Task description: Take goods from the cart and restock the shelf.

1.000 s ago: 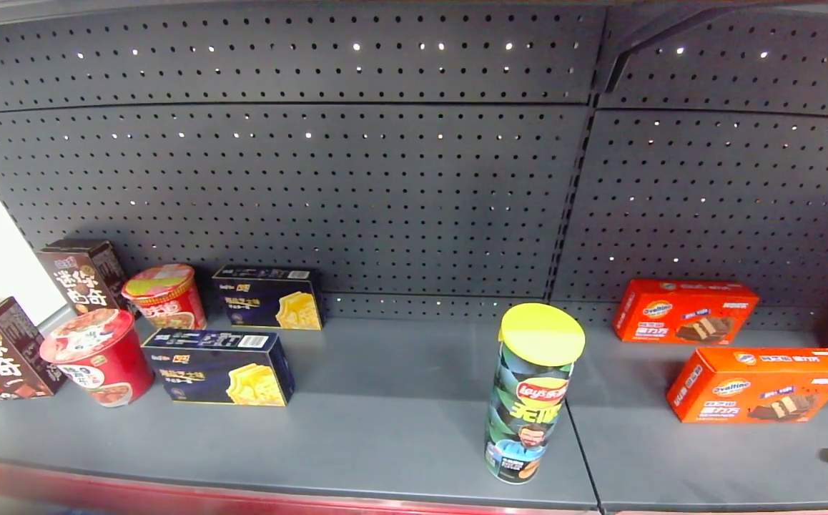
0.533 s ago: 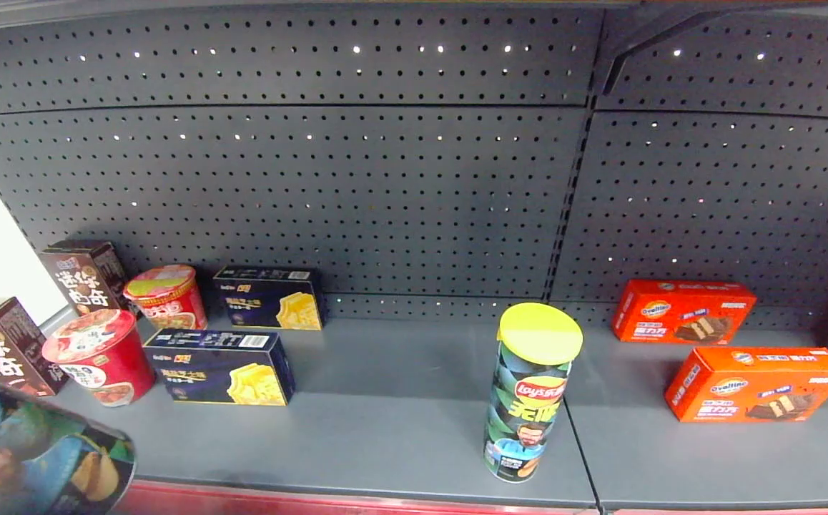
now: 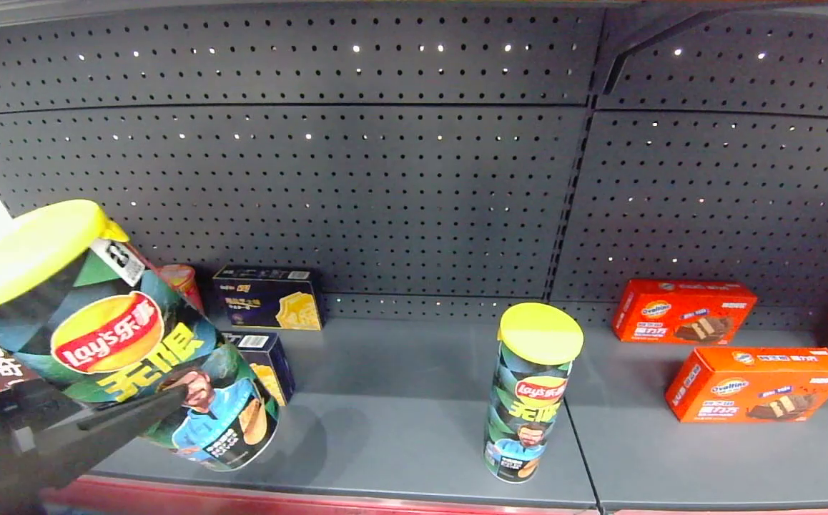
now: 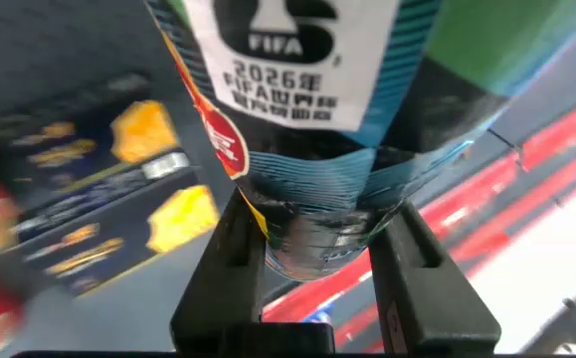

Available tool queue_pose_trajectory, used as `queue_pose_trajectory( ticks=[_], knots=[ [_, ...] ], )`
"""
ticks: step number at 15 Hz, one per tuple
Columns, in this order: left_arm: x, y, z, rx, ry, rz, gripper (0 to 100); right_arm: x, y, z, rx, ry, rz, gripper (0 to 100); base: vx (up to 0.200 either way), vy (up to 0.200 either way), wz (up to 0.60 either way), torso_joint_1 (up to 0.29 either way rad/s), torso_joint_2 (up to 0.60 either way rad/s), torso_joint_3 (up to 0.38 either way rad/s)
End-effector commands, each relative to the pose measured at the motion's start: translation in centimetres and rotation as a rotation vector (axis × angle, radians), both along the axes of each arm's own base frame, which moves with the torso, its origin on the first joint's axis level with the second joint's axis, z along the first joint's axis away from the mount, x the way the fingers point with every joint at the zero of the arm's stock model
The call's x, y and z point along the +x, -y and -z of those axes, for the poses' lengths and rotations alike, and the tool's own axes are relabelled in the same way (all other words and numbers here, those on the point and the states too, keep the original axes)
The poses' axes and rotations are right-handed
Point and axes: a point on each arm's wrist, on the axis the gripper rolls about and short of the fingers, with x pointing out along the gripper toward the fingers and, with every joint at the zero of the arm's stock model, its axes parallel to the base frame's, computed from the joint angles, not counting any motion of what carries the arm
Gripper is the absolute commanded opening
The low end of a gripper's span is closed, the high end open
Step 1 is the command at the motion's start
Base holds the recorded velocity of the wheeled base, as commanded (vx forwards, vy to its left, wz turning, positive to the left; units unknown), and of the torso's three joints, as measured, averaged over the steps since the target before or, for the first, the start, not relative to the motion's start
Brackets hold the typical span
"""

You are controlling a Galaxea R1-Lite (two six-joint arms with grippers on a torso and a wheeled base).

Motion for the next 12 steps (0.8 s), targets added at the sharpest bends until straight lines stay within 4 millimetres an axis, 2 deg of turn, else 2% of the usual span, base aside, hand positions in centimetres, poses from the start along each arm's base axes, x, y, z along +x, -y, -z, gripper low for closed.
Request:
queue_pose_trajectory(
  ticks=[1, 6, 8, 12],
  knots=[
    [1.42, 1.06, 0.85, 0.028, -0.067, 0.035, 0, 0.06, -0.02, 0.08, 0.011, -0.008, -0.002, 100, 0.000, 0.000, 0.00, 0.000, 0.00, 0.000],
    [2.05, 1.43, 0.97, 0.037, -0.086, 0.043, 0, 0.07, -0.05, 0.14, 0.021, -0.012, -0.019, 100, 0.000, 0.000, 0.00, 0.000, 0.00, 0.000],
    [2.12, 1.45, 1.12, 0.040, -0.094, 0.043, 0, 0.06, -0.10, 0.14, 0.021, -0.012, -0.043, 100, 0.000, 0.000, -0.60, 0.010, 0.00, 0.000],
    [2.32, 1.61, 1.13, 0.040, -0.098, 0.052, 0, 0.05, -0.11, 0.09, 0.026, -0.011, -0.046, 100, 0.000, 0.000, 0.00, 0.000, 0.00, 0.000]
  ],
)
